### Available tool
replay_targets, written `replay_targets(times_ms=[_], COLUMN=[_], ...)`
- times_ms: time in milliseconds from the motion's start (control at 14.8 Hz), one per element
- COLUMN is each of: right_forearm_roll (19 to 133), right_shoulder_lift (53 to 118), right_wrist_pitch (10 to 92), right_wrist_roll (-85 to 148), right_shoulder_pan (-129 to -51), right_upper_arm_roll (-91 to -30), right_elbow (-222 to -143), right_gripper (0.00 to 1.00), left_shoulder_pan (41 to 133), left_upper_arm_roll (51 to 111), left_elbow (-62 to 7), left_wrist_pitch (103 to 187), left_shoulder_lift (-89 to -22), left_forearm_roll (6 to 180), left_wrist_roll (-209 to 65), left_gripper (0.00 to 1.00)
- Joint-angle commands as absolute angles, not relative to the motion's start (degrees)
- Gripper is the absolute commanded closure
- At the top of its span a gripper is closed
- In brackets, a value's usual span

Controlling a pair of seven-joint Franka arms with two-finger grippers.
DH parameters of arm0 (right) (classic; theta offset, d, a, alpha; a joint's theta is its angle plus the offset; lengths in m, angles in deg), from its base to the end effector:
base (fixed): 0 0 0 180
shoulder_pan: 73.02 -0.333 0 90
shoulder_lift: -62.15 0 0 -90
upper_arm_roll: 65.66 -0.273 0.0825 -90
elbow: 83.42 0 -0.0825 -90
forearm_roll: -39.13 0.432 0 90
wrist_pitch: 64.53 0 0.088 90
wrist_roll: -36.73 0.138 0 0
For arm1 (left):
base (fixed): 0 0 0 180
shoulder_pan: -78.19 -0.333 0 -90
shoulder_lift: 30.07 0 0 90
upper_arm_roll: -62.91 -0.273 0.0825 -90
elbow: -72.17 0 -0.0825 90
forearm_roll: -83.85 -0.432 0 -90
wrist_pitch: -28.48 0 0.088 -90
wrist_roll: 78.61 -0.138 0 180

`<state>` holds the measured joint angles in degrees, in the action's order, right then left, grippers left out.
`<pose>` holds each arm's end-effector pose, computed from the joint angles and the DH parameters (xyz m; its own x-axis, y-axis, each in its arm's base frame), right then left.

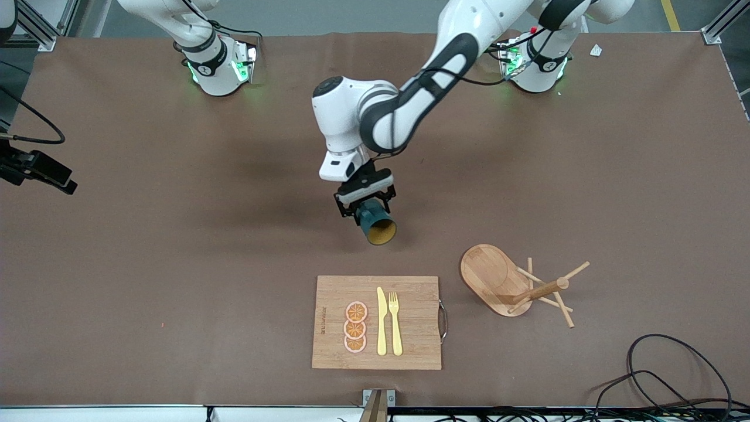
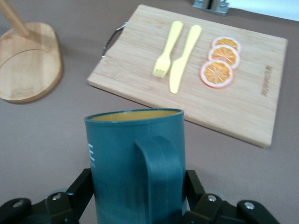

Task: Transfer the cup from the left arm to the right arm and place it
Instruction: 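Lift the mug off the stand and carry it to the table center, then lower the mug upright onto the table and open the left gripper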

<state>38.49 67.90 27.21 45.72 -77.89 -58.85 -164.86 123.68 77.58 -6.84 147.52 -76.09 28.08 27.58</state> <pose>0.6351 -0.0198 0.5698 0.9788 -0.1876 0.0826 -0.1891 -0.9819 0.0102 0.4506 -0.6008 0.1676 0.7531 0.2697 0.6001 0.3509 -0.9362 -0.0197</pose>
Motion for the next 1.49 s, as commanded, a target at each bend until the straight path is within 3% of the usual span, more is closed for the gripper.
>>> replay_targets(times_ms=[0,339,474,609,1151,1422], right_forearm_roll=[38.52,38.61,38.61,38.61,38.61,38.61], right_shoulder_lift=[67.51,67.51,67.51,67.51,67.51,67.51], right_wrist_pitch=[27.14,26.96,26.87,26.96,26.87,26.79], right_wrist_roll=[46.31,46.49,46.57,46.57,46.57,46.57], right_shoulder_pan=[-76.98,-76.98,-76.98,-76.98,-76.89,-76.98], right_upper_arm_roll=[-59.60,-59.60,-59.60,-59.60,-59.60,-59.60], right_elbow=[-164.99,-164.99,-164.99,-164.99,-164.99,-164.99], right_gripper=[0.00,0.00,0.00,0.00,0.00,0.00], left_shoulder_pan=[127.66,132.24,133.91,135.32,140.59,139.54], left_upper_arm_roll=[76.80,76.53,76.53,76.62,77.50,78.64], left_elbow=[-5.87,-6.40,-6.58,-6.58,-6.31,-5.79], left_wrist_pitch=[147.75,145.73,144.24,142.22,133.17,132.98], left_shoulder_lift=[-80.77,-85.70,-86.84,-87.64,-83.16,-75.45], left_forearm_roll=[17.35,-0.68,-2.01,-1.84,12.11,20.37], left_wrist_roll=[36.49,48.19,50.75,51.02,49.97,46.13], left_gripper=[0.59,0.53,0.35,0.00,0.00,0.00])
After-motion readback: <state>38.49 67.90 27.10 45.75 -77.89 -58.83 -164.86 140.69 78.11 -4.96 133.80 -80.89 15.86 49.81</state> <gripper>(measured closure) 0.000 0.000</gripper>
